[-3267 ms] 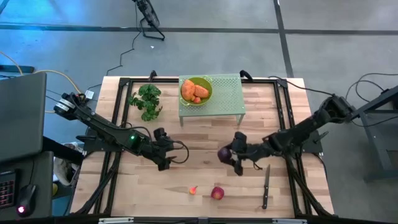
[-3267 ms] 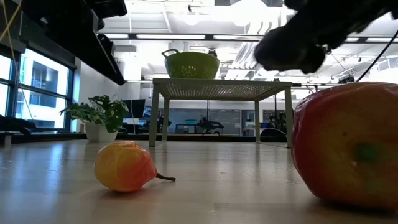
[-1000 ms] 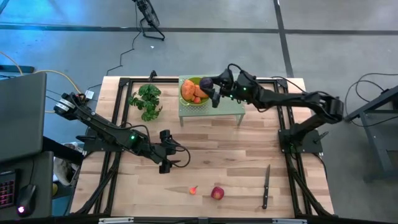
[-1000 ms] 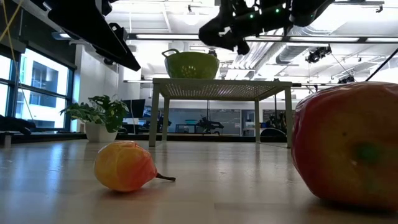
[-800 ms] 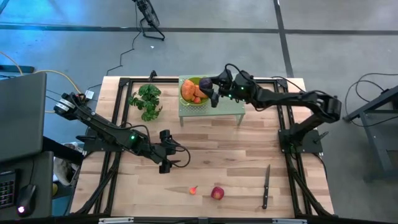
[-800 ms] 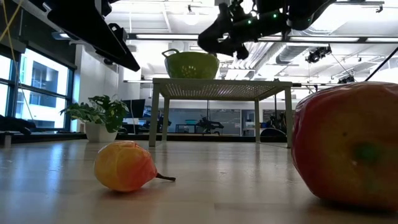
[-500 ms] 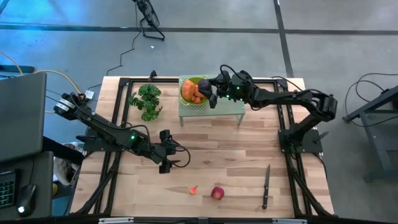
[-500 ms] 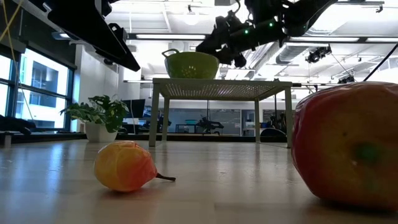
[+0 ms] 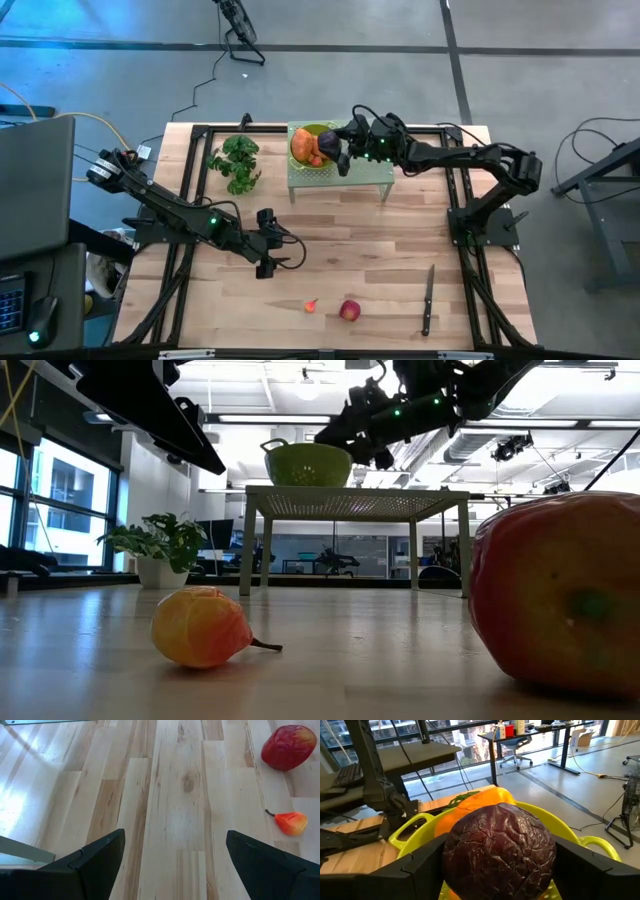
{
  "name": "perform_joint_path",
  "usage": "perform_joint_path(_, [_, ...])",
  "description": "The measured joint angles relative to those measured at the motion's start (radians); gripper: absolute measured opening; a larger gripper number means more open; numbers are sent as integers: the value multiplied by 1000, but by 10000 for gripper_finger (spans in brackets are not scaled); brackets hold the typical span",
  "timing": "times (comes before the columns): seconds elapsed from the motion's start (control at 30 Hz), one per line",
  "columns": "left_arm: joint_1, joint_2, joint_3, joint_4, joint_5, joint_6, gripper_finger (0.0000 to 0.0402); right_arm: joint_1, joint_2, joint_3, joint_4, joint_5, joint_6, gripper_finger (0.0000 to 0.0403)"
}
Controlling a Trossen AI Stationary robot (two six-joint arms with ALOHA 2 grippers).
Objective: Pick & Place Fruit
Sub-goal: Put the purple plum into the green strainer bowl on the shelf, then put the orange pear into the green strainer bowl on the shelf
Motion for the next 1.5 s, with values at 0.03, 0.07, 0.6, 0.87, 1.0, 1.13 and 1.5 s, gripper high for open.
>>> perform_joint_path(0.03, [0,0,0,0,0,0,342,0,0,0,0,0,0,296])
perform_joint_path(0.07, [0,0,0,0,0,0,342,-2,0,0,0,0,0,296])
perform_joint_path(0.6, [0,0,0,0,0,0,342,3,0,0,-32,-57,-104,325])
perform_joint_path(0.87, [0,0,0,0,0,0,342,9,0,0,-11,13,-86,335])
perform_joint_path(1.0, [0,0,0,0,0,0,342,10,0,0,-11,1,-113,335])
perform_joint_path(1.13, [0,0,0,0,0,0,342,9,0,0,-9,52,-90,336])
perform_joint_path(1.5, [0,0,0,0,0,0,342,21,-1,-1,89,1,-42,336])
